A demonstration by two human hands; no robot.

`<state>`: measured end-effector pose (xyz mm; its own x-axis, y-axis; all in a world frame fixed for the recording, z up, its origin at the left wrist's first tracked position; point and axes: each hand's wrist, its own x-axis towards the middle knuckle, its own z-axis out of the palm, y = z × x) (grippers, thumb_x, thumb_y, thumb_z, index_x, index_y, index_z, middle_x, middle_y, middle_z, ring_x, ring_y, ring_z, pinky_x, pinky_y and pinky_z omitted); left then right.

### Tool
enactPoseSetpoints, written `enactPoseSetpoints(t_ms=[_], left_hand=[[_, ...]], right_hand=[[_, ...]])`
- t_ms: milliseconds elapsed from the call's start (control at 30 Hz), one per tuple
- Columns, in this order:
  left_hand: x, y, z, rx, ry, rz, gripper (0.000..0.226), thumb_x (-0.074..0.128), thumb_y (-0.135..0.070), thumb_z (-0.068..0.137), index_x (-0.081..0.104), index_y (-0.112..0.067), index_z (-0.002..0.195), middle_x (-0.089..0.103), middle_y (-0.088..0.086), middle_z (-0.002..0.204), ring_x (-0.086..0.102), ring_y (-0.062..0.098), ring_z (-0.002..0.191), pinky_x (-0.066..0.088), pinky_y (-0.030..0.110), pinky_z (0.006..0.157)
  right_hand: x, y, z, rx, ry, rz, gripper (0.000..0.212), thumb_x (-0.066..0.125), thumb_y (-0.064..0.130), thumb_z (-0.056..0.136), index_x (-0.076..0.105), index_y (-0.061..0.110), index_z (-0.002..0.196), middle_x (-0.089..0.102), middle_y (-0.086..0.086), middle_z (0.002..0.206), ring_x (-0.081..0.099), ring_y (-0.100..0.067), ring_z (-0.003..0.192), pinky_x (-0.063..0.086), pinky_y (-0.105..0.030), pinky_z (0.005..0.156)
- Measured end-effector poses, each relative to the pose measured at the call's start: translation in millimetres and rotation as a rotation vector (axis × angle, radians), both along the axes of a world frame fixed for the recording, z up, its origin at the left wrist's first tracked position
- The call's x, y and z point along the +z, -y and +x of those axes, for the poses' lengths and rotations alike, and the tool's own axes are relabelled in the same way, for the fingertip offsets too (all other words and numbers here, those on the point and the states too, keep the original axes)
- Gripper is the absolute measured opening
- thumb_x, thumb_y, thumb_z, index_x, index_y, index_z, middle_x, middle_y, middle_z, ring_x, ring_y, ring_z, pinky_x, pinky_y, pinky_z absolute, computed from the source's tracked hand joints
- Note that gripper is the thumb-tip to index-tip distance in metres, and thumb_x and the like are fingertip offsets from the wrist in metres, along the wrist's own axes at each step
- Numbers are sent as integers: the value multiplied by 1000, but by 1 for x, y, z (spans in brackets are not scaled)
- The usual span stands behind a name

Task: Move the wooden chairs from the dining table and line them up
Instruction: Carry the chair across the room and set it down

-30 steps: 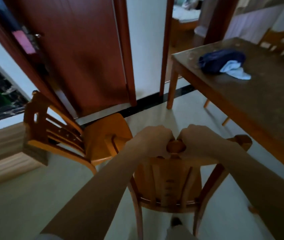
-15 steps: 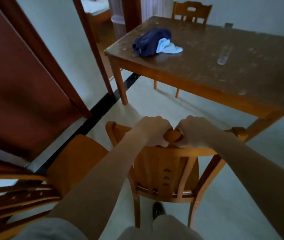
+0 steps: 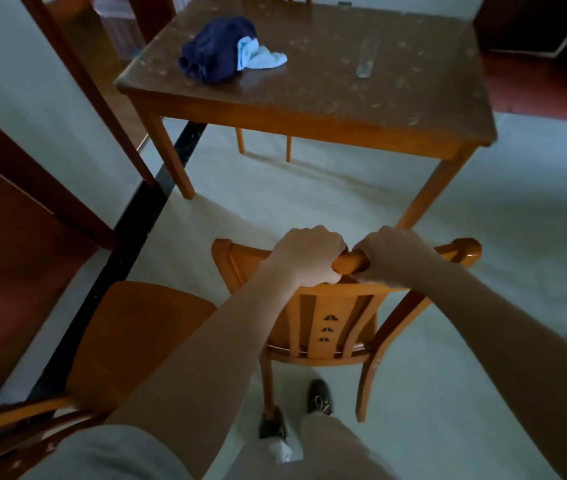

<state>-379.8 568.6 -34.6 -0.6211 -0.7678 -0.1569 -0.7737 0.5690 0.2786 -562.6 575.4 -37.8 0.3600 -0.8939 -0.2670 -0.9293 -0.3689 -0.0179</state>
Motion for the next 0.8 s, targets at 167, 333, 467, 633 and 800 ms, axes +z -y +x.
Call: enactPoseSetpoints(t_ms=[167, 333, 467, 633, 800], left_hand=[[-10, -46, 5, -68, 7, -15, 25, 68, -32, 93, 54, -20, 76, 50, -4, 63, 58, 20, 60, 39, 28, 57], [-23, -99, 4, -100, 26, -46, 38, 71, -33, 91, 49, -22, 62, 54, -3, 60, 59, 18, 56, 43, 28, 56], [-37, -150, 14, -49, 33, -49, 46, 75, -42, 90, 47, -24, 60, 50, -6, 55, 53, 13, 49, 40, 26, 51], [-60, -224, 30, -38, 40, 20, 41, 70, -53, 93, 61, -22, 69, 57, -6, 56, 54, 9, 47, 54, 28, 52], [-95, -280, 49, -88, 57, 13, 40, 60, -62, 97, 73, -24, 91, 67, -8, 71, 60, 11, 55, 53, 25, 53]], right_hand=[[-14, -62, 5, -92, -37, -4, 23, 70, 53, 86, 63, 31, 81, 55, 11, 59, 52, -4, 55, 33, -24, 50], [-29, -126, 5, -149, -10, -7, 25, 68, 54, 89, 59, 32, 81, 52, 10, 59, 49, -4, 56, 29, -24, 51], [-41, -177, 16, -166, 24, -6, 25, 69, 51, 89, 61, 29, 81, 51, 9, 60, 48, -6, 55, 38, -29, 56], [-56, -254, 36, -235, 5, 61, 26, 70, 49, 91, 60, 29, 78, 54, 9, 61, 50, -6, 55, 43, -27, 59], [-83, -317, 56, -343, 27, 122, 22, 68, 52, 92, 72, 31, 87, 57, 10, 65, 54, -7, 57, 42, -26, 59]])
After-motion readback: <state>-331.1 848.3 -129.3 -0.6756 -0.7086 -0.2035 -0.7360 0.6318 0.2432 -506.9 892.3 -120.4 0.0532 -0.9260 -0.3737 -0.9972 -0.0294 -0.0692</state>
